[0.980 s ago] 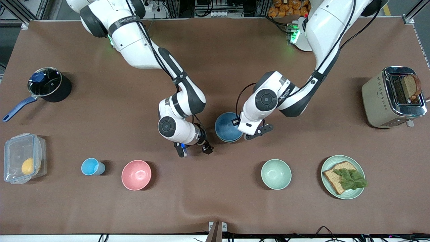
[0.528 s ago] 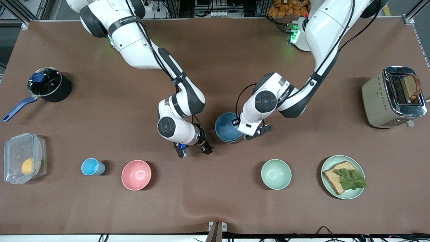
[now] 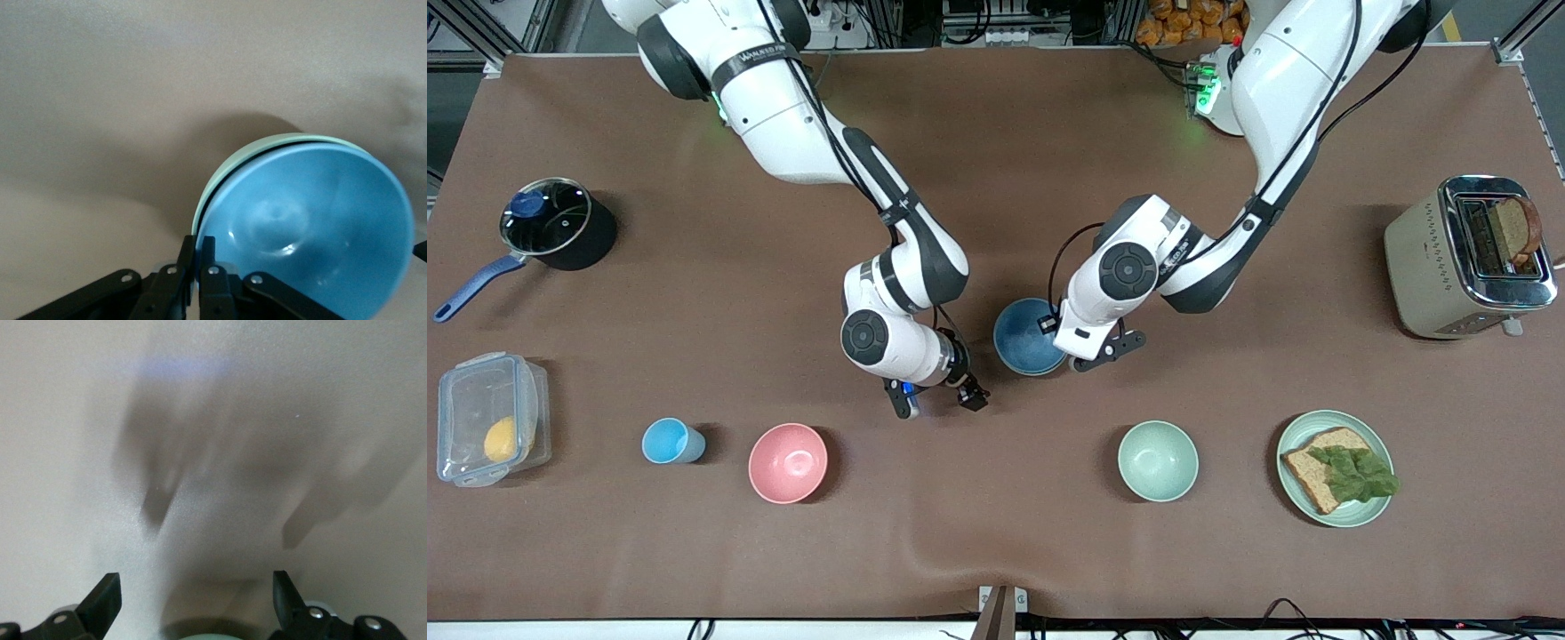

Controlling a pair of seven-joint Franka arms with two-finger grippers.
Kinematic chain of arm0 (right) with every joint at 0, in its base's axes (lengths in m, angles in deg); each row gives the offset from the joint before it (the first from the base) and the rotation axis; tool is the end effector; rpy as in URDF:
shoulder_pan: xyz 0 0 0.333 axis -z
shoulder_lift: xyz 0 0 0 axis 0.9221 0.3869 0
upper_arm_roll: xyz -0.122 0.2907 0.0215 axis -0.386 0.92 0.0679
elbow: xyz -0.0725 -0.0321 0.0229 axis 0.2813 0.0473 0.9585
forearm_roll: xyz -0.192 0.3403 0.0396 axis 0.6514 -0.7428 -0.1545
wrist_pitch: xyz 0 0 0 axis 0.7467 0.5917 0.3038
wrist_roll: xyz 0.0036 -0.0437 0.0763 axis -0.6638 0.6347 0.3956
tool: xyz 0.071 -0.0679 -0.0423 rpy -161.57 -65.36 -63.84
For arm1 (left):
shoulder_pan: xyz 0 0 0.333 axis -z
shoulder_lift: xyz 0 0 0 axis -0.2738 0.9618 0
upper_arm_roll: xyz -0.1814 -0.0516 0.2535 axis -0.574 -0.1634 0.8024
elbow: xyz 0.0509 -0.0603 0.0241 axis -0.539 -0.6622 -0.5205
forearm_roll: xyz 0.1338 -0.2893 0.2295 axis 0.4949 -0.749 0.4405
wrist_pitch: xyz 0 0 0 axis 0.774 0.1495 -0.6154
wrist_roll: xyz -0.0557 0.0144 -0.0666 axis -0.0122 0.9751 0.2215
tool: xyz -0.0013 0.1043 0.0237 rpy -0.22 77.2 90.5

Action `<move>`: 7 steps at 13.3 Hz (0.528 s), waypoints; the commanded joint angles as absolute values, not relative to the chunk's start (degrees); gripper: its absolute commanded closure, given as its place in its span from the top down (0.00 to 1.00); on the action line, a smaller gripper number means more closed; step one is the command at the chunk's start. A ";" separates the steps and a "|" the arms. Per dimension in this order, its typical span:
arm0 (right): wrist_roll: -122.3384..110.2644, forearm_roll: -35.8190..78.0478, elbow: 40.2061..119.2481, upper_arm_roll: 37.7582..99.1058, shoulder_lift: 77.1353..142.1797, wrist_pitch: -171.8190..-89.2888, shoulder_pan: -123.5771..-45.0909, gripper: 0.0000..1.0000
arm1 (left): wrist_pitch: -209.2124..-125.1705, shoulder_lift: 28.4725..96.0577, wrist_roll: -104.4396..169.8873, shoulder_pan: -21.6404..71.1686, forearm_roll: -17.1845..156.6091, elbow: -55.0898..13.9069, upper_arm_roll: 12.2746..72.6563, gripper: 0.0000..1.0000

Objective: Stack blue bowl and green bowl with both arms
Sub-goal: 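Lower the blue bowl into the green bowl and open the left gripper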

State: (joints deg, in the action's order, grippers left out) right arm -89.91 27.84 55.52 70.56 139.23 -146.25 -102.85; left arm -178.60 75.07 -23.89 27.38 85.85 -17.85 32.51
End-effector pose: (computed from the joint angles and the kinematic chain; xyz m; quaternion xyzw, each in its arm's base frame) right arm 0.6242 0.4208 0.1883 -0.8317 0.5246 0.1307 0.1267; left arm 0.5414 -0.3981 0.2417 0.9734 0.2044 -0.0915 0.0488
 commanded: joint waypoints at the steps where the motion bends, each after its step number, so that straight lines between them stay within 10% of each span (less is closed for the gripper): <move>1: -90.43 27.02 55.50 70.72 138.93 -146.42 -102.66 1.00 | -179.05 75.75 -24.72 28.11 86.17 -16.59 32.84 0.58; 2: -90.43 27.02 55.50 70.72 138.93 -146.42 -102.66 1.00 | -179.05 75.67 -24.63 28.02 86.17 -16.50 32.93 1.00; 7: -91.49 26.85 55.50 70.80 139.19 -146.77 -102.92 1.00 | -179.05 71.29 -23.93 26.26 86.26 -16.33 34.06 1.00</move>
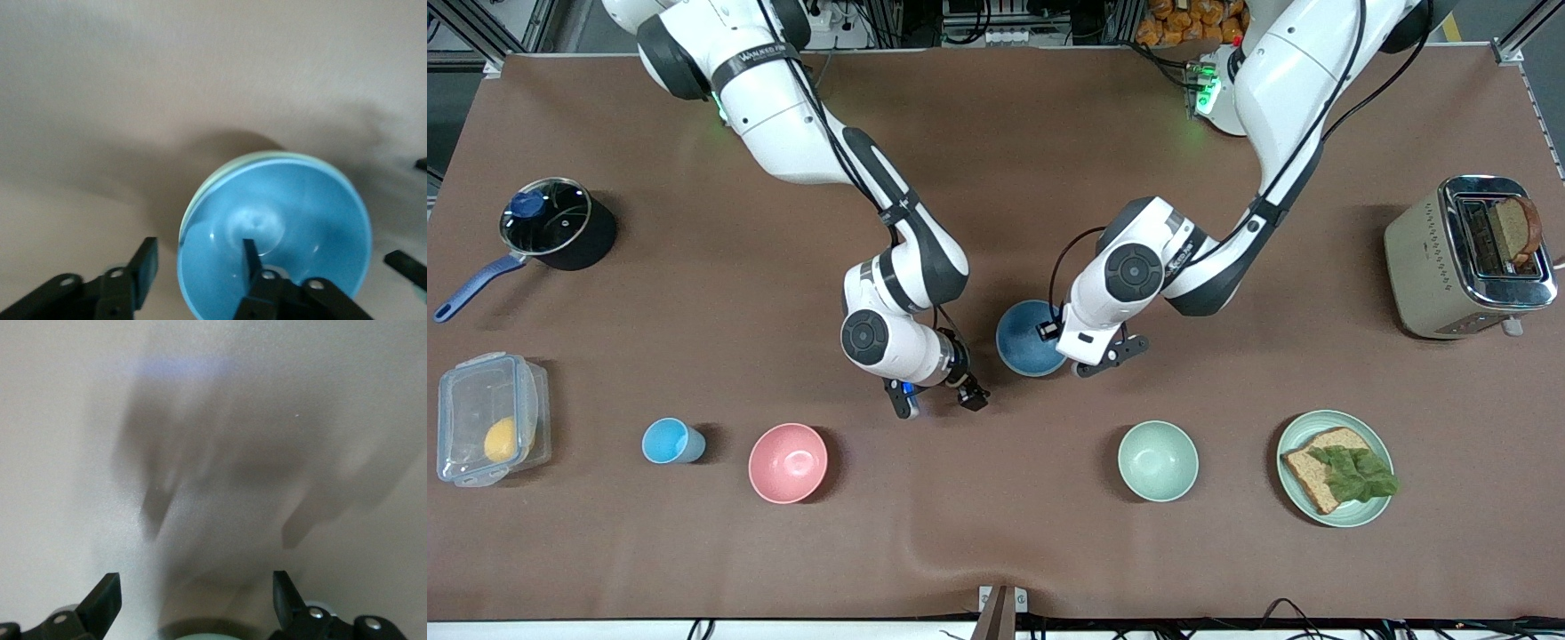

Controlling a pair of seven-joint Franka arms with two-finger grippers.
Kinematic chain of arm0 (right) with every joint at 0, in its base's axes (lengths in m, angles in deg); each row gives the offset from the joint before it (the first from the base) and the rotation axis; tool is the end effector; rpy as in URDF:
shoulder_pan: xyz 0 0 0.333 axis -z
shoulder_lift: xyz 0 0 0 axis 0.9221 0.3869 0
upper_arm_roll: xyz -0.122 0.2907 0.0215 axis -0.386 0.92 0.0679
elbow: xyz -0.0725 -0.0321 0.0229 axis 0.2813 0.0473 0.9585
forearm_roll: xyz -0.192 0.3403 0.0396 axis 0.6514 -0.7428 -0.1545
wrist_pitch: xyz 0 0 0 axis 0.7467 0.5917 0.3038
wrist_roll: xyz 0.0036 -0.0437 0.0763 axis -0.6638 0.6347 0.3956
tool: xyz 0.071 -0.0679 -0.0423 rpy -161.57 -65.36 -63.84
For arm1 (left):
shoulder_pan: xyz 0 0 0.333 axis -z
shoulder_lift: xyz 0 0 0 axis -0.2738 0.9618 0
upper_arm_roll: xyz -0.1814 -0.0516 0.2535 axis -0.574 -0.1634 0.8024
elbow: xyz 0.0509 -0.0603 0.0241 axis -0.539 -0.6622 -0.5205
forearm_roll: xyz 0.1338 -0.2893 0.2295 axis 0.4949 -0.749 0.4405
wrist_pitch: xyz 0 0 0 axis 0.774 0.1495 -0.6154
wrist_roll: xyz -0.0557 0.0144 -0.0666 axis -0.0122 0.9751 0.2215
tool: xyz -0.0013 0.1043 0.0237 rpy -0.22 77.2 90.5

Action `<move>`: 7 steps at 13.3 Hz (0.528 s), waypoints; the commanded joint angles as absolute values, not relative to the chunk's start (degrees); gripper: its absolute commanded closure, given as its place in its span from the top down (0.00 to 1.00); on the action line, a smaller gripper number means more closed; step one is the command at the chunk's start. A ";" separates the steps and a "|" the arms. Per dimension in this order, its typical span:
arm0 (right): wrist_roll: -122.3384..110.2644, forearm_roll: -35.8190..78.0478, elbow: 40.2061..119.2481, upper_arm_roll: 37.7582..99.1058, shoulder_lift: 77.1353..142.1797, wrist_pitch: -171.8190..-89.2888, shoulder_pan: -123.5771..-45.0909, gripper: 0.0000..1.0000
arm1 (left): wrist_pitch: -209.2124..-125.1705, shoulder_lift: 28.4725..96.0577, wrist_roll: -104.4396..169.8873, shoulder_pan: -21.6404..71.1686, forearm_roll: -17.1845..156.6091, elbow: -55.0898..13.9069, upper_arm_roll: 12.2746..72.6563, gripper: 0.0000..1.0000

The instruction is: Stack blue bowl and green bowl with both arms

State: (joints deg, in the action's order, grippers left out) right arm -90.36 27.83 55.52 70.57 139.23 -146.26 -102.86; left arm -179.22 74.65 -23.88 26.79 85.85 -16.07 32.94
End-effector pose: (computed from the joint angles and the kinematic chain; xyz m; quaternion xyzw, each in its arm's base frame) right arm 0.6241 0.4210 0.1883 -0.8296 0.5278 0.1312 0.1263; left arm 0.5593 -0.3915 0.2585 0.9717 0.2156 -0.0728 0.0640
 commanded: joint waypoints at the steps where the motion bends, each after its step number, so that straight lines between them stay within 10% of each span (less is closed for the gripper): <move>1: -91.49 26.85 55.50 70.81 139.19 -146.94 -102.92 1.00 | -178.96 69.36 -23.93 25.83 86.26 -16.42 34.25 1.00; 7: -88.60 33.69 55.41 69.40 135.43 -143.97 -100.38 1.00 | -171.51 54.34 -17.91 17.40 88.55 -16.51 34.07 1.00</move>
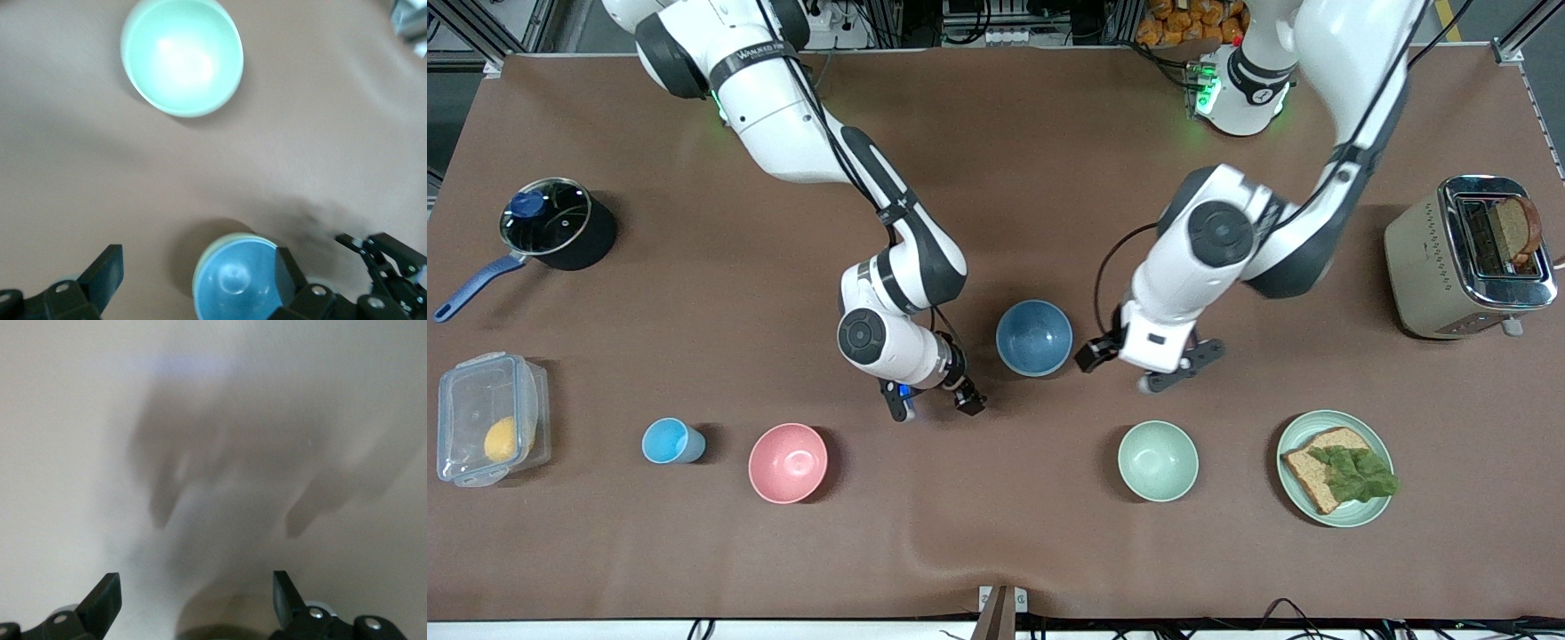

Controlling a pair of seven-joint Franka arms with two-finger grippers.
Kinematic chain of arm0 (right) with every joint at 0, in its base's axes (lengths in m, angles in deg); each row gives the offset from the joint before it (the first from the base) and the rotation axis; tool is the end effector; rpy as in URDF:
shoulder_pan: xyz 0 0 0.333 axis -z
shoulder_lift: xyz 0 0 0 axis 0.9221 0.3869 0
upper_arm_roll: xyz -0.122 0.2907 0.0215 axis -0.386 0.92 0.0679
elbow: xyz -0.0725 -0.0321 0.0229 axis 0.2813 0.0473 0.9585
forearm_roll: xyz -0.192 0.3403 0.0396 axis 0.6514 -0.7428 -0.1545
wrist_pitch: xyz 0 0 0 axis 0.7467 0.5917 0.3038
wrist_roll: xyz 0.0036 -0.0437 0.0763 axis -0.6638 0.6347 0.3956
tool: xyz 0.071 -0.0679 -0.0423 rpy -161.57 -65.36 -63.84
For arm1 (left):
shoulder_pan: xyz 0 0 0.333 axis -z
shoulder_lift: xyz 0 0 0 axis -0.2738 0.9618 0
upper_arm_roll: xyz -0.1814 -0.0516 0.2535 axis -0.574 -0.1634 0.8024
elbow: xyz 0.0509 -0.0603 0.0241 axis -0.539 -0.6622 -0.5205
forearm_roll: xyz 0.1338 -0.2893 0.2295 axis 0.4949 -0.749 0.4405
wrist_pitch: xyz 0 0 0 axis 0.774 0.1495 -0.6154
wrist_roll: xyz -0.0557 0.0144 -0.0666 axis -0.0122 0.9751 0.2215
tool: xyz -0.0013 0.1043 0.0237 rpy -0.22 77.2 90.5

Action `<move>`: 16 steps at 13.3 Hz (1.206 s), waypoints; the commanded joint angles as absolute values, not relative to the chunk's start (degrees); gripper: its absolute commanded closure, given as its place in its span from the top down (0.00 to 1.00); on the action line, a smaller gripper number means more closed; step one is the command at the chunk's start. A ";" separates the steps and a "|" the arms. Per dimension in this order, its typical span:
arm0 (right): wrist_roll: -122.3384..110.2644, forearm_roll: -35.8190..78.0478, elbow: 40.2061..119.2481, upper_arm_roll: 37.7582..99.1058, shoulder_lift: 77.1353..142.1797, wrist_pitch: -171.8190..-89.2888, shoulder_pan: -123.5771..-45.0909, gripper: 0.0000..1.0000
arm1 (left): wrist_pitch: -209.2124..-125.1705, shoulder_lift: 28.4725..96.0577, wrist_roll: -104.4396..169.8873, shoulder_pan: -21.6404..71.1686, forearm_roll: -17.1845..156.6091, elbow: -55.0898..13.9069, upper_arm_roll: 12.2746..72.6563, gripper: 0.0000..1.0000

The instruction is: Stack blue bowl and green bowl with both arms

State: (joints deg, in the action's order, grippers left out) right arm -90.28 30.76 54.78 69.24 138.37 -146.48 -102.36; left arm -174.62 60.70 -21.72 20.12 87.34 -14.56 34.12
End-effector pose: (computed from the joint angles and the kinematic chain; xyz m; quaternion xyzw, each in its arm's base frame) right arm 0.6400 0.4068 0.2060 -0.8374 0.5225 0.0985 0.1272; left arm 0.6061 -0.3093 0.4127 0.9653 0.2465 0.0397 0.0762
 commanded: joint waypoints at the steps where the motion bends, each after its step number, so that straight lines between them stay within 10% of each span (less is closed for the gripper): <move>1: -84.67 35.27 55.50 69.40 134.37 -142.48 -99.24 1.00 | -169.14 51.35 -13.26 15.64 88.29 -16.42 34.07 1.00; 6: -64.98 36.51 55.68 69.31 129.27 -136.50 -92.04 1.00 | -154.03 46.14 15.93 4.30 83.98 -10.28 33.54 1.00; 11: -49.06 36.69 55.68 69.40 125.40 -127.90 -85.00 1.00 | -145.58 42.98 29.40 18.95 78.90 -7.55 55.22 1.00; 16: -36.25 40.97 57.68 69.40 120.57 -123.39 -81.74 1.00 | -142.94 42.09 31.00 21.51 78.53 -7.36 59.56 1.00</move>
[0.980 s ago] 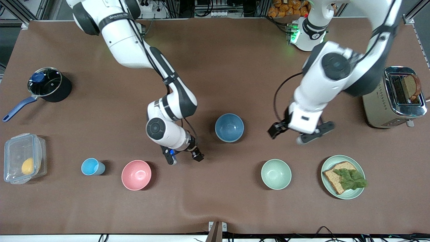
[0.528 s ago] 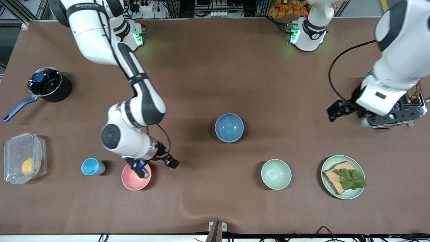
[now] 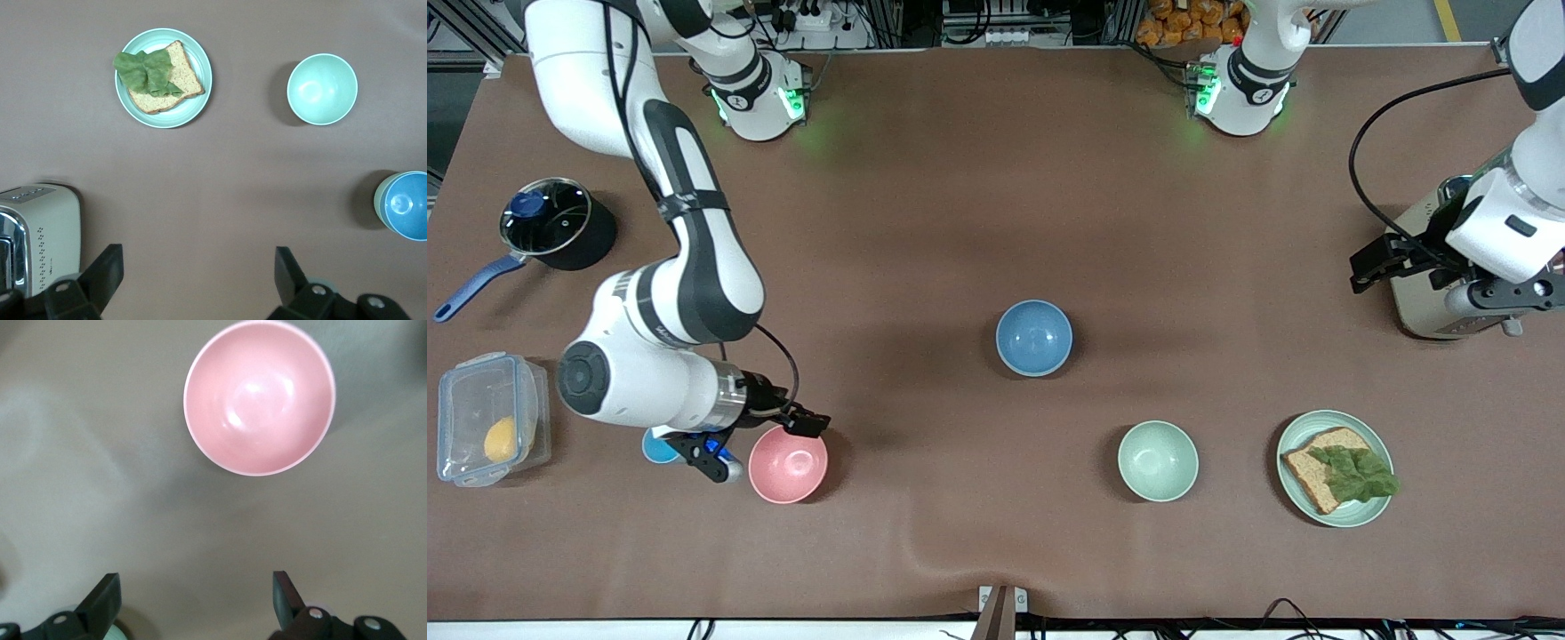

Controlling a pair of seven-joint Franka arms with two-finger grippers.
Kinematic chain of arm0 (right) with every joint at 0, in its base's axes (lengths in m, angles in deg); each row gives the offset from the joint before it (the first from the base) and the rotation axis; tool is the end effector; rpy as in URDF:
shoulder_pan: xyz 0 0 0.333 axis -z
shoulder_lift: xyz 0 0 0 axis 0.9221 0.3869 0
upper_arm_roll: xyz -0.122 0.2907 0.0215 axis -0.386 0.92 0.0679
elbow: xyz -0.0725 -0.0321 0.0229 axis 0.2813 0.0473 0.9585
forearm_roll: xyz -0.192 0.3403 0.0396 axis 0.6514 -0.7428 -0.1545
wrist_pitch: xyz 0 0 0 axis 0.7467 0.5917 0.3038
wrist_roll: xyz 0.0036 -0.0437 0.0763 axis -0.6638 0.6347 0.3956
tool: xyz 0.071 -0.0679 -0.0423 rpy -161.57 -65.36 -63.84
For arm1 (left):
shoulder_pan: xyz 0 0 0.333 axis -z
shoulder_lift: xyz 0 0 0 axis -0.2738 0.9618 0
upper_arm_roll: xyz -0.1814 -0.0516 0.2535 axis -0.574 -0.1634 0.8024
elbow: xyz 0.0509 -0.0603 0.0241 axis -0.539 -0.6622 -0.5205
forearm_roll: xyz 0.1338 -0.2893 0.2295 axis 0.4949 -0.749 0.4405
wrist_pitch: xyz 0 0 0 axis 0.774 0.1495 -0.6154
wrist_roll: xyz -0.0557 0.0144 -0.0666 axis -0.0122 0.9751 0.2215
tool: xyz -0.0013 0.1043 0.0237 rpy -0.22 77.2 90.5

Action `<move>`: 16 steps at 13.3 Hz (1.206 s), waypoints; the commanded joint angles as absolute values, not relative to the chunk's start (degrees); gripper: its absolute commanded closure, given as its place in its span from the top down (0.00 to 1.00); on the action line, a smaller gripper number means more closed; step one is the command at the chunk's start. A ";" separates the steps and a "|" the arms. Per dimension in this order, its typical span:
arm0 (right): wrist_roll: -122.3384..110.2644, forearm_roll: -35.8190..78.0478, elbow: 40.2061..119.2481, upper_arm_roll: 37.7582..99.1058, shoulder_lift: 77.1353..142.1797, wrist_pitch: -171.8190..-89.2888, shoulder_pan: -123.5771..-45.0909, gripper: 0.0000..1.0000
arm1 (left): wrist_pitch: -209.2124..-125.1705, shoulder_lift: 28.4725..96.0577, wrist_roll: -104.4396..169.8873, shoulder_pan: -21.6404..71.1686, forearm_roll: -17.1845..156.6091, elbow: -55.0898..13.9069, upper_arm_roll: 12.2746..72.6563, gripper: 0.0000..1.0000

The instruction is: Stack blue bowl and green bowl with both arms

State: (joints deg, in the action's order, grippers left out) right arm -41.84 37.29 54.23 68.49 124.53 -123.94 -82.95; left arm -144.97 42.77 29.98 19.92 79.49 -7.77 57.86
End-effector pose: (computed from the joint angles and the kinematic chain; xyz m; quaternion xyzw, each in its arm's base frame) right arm 0.7123 0.1727 0.3571 -0.9634 0.2274 0.0714 0.1229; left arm 0.5908 -0.0681 0.5977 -0.9997 -0.0200 -0.0165 0.0019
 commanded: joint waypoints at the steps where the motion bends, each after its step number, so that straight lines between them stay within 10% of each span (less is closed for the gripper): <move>1: -30.12 45.26 59.87 69.66 118.56 -123.39 -80.95 1.00 | -141.88 41.40 32.22 21.43 78.53 -7.45 59.73 1.00; 16: -12.04 56.64 75.45 76.52 87.17 -104.69 -63.99 1.00 | -138.97 41.65 34.43 21.43 78.09 -5.52 61.41 1.00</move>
State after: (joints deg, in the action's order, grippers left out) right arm -13.54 55.20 72.33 74.65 90.94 -105.97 -66.16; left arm -140.23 41.32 32.71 20.86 79.42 -6.85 60.45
